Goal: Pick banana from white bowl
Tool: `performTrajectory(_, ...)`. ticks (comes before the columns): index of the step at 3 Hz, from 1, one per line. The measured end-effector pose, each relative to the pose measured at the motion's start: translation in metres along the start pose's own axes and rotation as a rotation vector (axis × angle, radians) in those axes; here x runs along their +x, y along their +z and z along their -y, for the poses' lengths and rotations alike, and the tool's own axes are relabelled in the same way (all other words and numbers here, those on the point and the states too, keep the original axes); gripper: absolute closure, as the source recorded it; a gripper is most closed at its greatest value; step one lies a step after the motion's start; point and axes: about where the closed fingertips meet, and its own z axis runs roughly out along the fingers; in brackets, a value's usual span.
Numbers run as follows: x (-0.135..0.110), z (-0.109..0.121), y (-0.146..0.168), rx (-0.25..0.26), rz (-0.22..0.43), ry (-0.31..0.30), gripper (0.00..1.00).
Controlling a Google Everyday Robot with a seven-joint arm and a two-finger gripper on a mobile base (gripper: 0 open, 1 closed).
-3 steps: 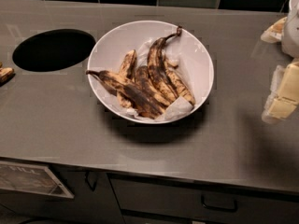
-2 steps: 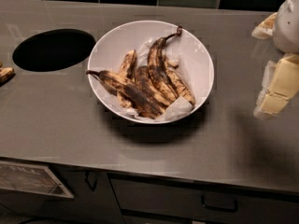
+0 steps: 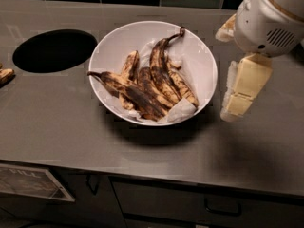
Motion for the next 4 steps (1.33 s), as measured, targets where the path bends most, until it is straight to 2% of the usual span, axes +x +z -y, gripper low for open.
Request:
performTrajectory(1, -0.010, 0.007, 0.002, 0.010, 0.014, 0.012, 0.00)
performTrajectory(2, -0.034, 0.015, 0.010, 0.006, 0.045, -0.001, 0.00)
performTrajectory(3, -0.064, 0.017, 0.022, -0.028, 0.076, -0.050, 0.00)
performTrajectory(4, -0.064, 0.017, 0.022, -0.028, 0.077, -0.050, 0.00)
